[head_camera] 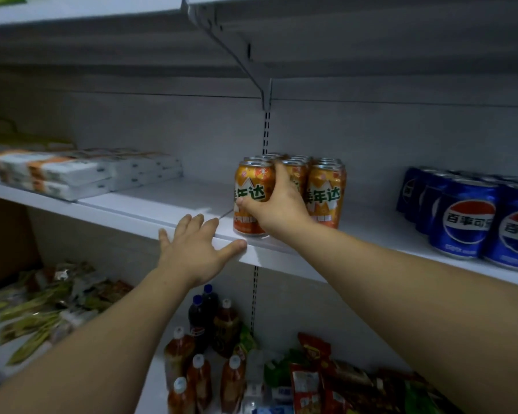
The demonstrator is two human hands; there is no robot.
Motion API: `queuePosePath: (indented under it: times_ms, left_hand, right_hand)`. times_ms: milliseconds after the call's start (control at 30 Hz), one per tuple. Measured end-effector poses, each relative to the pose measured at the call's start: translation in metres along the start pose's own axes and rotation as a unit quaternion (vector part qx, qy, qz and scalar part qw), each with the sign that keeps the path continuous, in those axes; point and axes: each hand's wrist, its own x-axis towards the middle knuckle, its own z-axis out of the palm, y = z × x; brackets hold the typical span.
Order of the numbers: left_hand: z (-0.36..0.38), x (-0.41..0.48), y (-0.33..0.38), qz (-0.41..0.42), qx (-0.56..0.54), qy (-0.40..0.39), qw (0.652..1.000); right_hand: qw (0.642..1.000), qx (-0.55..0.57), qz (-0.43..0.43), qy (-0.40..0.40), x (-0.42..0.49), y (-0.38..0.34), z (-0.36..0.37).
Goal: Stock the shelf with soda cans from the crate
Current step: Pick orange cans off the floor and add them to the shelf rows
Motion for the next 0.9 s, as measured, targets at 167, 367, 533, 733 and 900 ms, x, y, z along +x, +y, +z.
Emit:
queuePosePath:
  times_ms: [167,367,533,733,900]
  left_hand:
    - [0.001,-0.001,0.0,0.001,-0.01,0.006,1.0]
    - [0.001,-0.001,0.002,-0.003,-0.012,0.005,1.0]
    - [-0.004,-0.002,0.004,-0.008,-0.013,-0.014,1.0]
    - [-0.017,-0.027,0.025,-0.023,-0.042,-0.074,0.996]
    - [-0.028,-0.092,0.086,0.037,-0.112,-0.102,0.988]
  right_hand:
    - [0.998,-0.055,-0.009,0.006,0.011,-0.003,0.014]
    - [0.998,-0.062,-0.019,0.019,0.012,0.002,0.02]
    - [0.998,-0.061,-0.006,-0.001,0.004,-0.001,0.012]
    - [0.989,-0.149,0.005,-0.018,-0.043,-0.001,-0.045]
    - [0.967,-0.23,0.093,-0.058,-0.121,0.009,-0.115]
